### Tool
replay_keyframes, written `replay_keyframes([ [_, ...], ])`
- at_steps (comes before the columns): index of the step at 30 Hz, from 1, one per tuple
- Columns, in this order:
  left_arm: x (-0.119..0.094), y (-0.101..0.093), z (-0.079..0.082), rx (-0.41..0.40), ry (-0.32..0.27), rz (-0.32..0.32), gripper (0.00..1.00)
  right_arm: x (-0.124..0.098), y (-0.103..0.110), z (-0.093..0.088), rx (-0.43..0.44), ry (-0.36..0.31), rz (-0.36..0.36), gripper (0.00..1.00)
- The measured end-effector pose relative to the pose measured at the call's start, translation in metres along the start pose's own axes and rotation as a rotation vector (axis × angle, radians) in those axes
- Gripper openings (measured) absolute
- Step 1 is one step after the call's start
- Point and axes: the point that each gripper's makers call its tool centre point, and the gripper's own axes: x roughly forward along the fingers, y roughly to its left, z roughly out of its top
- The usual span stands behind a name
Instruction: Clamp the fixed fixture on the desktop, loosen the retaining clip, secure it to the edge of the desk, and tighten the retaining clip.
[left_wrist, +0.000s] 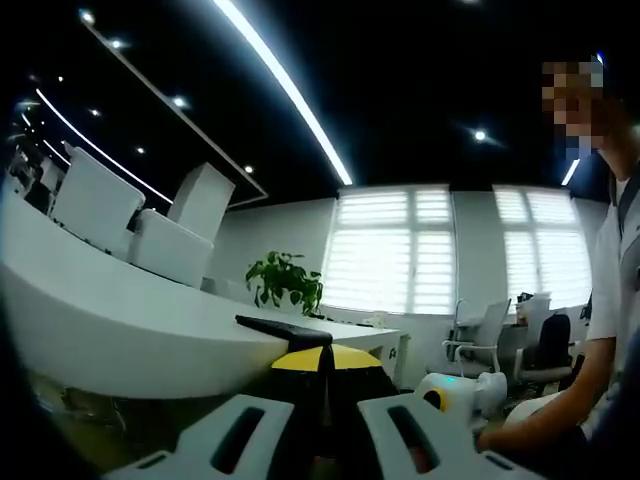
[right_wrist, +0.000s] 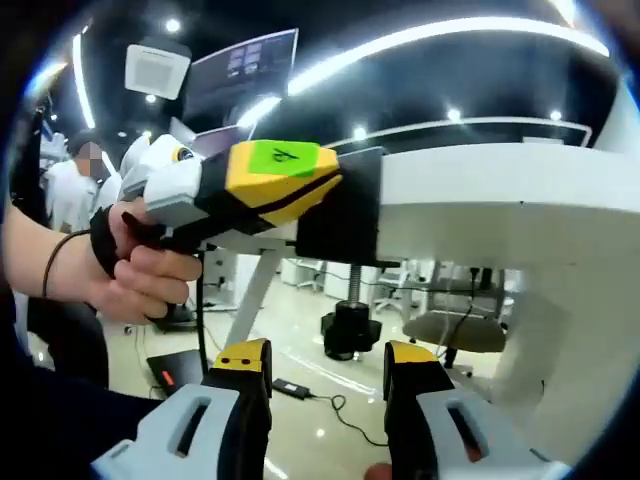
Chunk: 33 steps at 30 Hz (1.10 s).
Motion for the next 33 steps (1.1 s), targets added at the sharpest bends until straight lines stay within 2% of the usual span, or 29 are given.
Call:
replay_keyframes([
  [2, 0.0, -0.001, 0.0, 0.001, 0.004, 0.001, 0.02, 0.002, 0.0, 0.001, 0.004, -0.008, -0.077, 0.43],
  [5, 0.0, -0.002, 0.0, 0.005, 0.008, 0.003, 0.02, 0.007, -0.008, 0.002, -0.01, 0.003, -0.154, 0.42],
  [8, 0.0, -0.003, 0.0, 0.006, 0.009, 0.005, 0.02, 0.01, -0.017, 0.009, 0.03, -0.02, -0.209, 0.4],
  [13, -0.001, -0.005, 0.0, -0.002, -0.002, 0.004, 0.02, 0.016, -0.027, 0.011, 0.025, -0.018, -0.25, 0.25],
  [15, -0.001, -0.006, 0.0, -0.002, -0.003, 0.006, 0.02, 0.017, -0.031, 0.011, 0.03, -0.014, -0.255, 0.24],
  [22, -0.001, -0.004, 0.0, -0.001, 0.001, 0.005, 0.02, 0.017, -0.031, 0.01, 0.017, -0.018, -0.193, 0.24],
  [28, 0.0, 0.0, 0.0, -0.002, 0.001, 0.006, 0.02, 0.02, -0.023, 0.011, 0.016, -0.029, 0.014, 0.24],
  [31, 0.0, 0.004, 0.001, -0.004, 0.0, 0.004, 0.02, 0.02, -0.02, 0.011, -0.01, -0.012, 0.125, 0.24],
  [33, 0.0, 0.006, 0.001, -0.005, -0.002, 0.004, 0.02, 0.02, -0.019, 0.01, -0.023, -0.001, 0.171, 0.24],
])
